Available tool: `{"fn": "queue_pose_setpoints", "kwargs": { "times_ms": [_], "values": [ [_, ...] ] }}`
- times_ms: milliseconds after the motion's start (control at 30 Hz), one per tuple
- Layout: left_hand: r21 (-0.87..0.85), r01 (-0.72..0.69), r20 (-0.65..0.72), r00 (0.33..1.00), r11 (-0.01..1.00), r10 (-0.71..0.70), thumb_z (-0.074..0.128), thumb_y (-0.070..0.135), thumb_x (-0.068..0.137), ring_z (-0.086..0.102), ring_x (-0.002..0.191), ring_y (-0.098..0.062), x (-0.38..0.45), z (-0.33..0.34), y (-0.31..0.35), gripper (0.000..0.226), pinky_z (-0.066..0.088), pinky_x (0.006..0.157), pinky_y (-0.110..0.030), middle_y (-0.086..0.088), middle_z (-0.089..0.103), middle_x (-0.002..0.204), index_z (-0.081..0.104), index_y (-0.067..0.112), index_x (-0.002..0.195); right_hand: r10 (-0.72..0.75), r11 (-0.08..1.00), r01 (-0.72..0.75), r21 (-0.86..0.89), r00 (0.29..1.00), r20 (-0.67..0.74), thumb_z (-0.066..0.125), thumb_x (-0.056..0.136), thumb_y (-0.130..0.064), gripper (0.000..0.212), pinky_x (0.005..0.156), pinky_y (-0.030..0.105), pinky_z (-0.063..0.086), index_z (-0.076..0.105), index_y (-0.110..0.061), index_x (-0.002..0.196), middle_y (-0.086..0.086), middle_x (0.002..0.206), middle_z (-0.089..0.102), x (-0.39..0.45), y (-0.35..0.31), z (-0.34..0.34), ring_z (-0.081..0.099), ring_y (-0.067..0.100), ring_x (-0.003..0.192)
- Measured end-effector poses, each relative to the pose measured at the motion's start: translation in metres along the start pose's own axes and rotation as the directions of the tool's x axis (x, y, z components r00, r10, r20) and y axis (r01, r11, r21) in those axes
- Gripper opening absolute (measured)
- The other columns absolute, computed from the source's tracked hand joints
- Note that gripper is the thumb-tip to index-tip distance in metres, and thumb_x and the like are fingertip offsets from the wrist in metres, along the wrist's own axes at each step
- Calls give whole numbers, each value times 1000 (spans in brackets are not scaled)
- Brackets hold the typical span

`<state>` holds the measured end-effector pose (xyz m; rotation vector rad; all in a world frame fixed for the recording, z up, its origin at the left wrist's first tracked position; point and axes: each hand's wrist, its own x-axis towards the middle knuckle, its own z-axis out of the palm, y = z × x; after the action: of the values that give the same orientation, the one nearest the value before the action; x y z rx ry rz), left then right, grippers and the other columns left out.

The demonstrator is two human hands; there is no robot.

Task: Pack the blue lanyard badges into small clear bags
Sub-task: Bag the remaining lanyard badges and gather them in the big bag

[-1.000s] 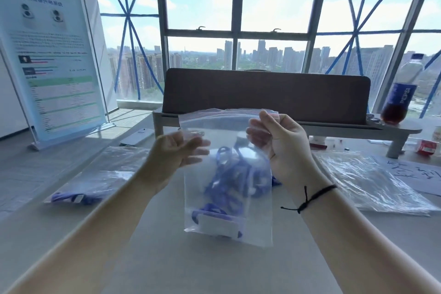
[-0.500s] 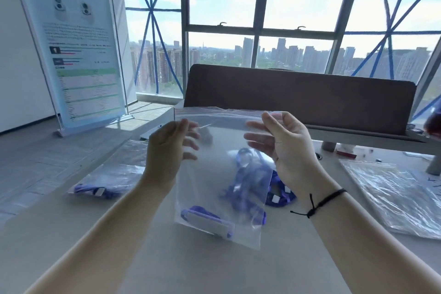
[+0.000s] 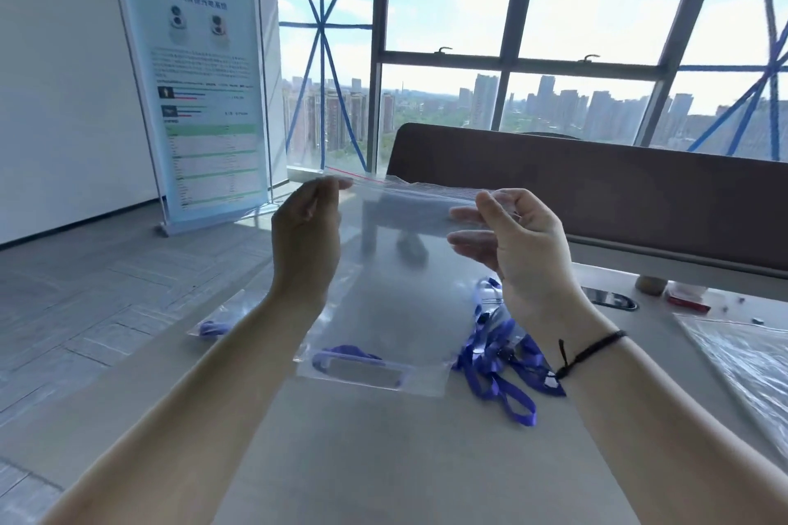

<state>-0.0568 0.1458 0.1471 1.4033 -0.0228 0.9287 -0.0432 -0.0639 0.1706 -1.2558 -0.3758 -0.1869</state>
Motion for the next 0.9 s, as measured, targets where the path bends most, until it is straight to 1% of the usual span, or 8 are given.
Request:
{"fn": "queue_pose_setpoints", "kwargs": {
  "times_ms": [167, 267, 333, 400, 533, 600, 733, 900],
  "values": [
    [35, 29, 237, 971, 999, -36, 64, 59, 87, 48, 53, -13, 6, -40, -13, 40, 41, 50, -26, -2, 61, 64, 66, 32, 116, 55, 994, -55, 97, 998, 2, 61, 98, -14, 9, 69, 40, 59, 54, -12, 94, 16, 92, 76, 6, 13, 39, 71, 32, 64],
    [166, 147, 502, 838, 975, -212, 71, 81, 60, 73, 81, -17, -10, -78, -49, 81, 57, 72, -25, -7, 78, 90, 66, 24, 118, 94, 984, -96, 153, 995, 20, 62, 98, -13, 8, 62, 34, 58, 57, -13, 91, 12, 89, 77, 14, 24, 66, 70, 30, 61],
    [322, 231, 576, 722, 918, -383, 80, 74, 56, 74, 91, -22, -23, -97, -75, 78, 59, 84, -32, -12, 78, 95, 74, 16, 108, 113, 979, -118, 166, 993, 36, 62, 98, -14, 7, 59, 32, 57, 57, -12, 93, 12, 90, 77, 23, 33, 81, 70, 28, 59],
    [400, 292, 575, 658, 869, -486, 86, 54, 62, 69, 80, -23, -32, -110, -92, 56, 54, 78, -28, -25, 74, 91, 79, 8, 93, 131, 976, -135, 171, 991, 38, 62, 98, -16, 7, 62, 34, 58, 57, -11, 96, 11, 90, 77, 32, 42, 94, 70, 28, 58],
    [302, 443, 457, 710, 844, -536, 74, 30, 85, 63, 73, -30, -26, -133, -95, 34, 56, 63, -24, -39, 67, 88, 75, -4, 87, 185, 967, -182, 178, 983, 0, 62, 98, -17, 10, 65, 36, 60, 56, -10, 102, 7, 90, 78, 59, 63, 112, 72, 26, 62],
    [255, 473, 348, 769, 843, -537, 67, 26, 89, 68, 65, -26, -18, -145, -97, 32, 57, 56, -26, -27, 71, 78, 72, -5, 86, 213, 962, -204, 183, 976, -33, 62, 98, -17, 11, 67, 39, 60, 55, -9, 103, 8, 92, 78, 76, 74, 116, 72, 26, 63],
    [498, 252, 26, 952, 830, -305, 72, 46, 80, 60, 51, -6, 4, -169, -112, 36, 44, 49, -18, -7, 70, 60, 75, 12, 72, 276, 950, -260, 174, 958, -77, 62, 98, -15, 13, 71, 39, 60, 54, -9, 106, 8, 90, 77, 108, 106, 126, 72, 23, 61],
    [659, 141, -28, 986, 739, -164, 74, 53, 79, 56, 45, -2, 36, -187, -129, 36, 40, 44, -16, 7, 63, 49, 68, 21, 63, 349, 928, -327, 177, 931, -104, 62, 98, -14, 12, 61, 33, 59, 51, -13, 102, 7, 86, 76, 142, 153, 139, 71, 21, 58]
  ]
}}
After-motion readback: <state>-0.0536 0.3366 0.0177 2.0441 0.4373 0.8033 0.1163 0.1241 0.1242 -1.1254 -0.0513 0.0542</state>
